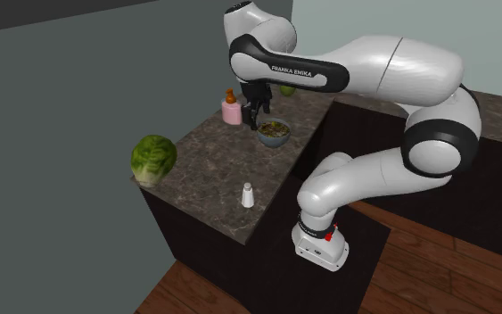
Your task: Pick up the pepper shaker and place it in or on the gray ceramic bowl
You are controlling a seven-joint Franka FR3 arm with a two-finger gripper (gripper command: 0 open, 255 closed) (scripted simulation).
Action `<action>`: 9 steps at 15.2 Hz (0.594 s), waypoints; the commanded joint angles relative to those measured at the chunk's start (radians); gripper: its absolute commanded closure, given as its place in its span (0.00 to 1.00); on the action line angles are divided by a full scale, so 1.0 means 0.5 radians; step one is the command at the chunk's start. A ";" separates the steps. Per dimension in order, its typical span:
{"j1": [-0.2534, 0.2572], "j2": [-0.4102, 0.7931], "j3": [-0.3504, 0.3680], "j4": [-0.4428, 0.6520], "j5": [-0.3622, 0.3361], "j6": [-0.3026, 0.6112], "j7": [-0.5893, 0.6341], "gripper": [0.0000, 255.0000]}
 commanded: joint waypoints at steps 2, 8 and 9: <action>0.009 -0.049 0.015 -0.087 0.024 0.053 0.034 0.00; 0.082 -0.300 0.130 -0.572 0.187 0.379 0.238 0.00; 0.098 -0.335 0.155 -0.647 0.218 0.435 0.273 0.00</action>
